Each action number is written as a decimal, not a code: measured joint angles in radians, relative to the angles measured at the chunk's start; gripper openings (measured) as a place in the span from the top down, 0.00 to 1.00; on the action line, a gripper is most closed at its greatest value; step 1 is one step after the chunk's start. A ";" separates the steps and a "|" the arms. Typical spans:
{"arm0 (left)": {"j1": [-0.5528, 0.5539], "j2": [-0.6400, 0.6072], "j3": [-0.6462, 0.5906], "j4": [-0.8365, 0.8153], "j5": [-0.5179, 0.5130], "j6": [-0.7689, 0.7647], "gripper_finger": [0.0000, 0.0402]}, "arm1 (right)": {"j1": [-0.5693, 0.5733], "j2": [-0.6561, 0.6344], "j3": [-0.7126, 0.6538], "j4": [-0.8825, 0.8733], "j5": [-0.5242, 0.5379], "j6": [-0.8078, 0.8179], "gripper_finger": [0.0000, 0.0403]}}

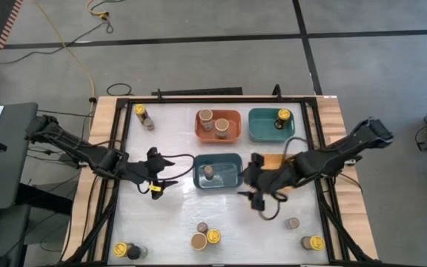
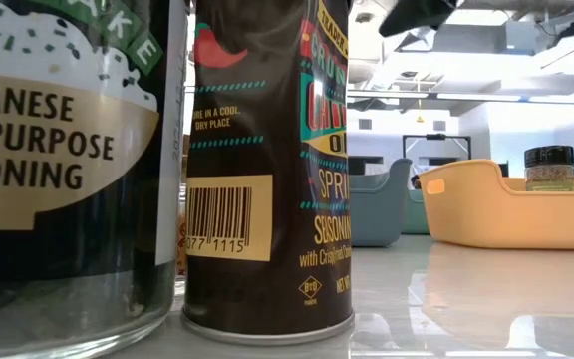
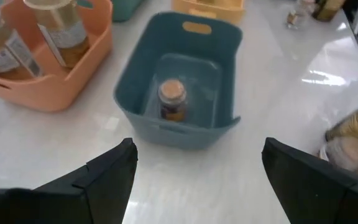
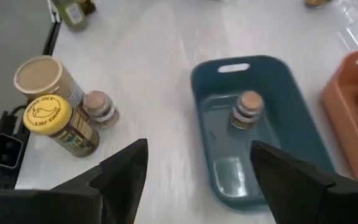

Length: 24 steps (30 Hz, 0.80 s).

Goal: Sort spices by type
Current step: Put the yellow spice bottle into the green bin

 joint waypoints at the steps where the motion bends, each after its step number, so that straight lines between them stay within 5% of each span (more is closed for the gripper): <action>1: -0.006 -0.004 -0.006 -0.006 0.001 0.000 0.18 | 0.009 0.038 0.036 -0.028 0.000 0.002 0.23; 17: -0.119 -0.031 -0.010 -0.081 0.071 -0.001 0.18 | 0.121 0.654 0.773 -0.458 -0.123 0.037 0.23; 24: -0.154 -0.031 -0.010 -0.079 0.071 -0.011 0.18 | 0.134 0.800 0.934 -0.497 -0.181 -0.005 0.23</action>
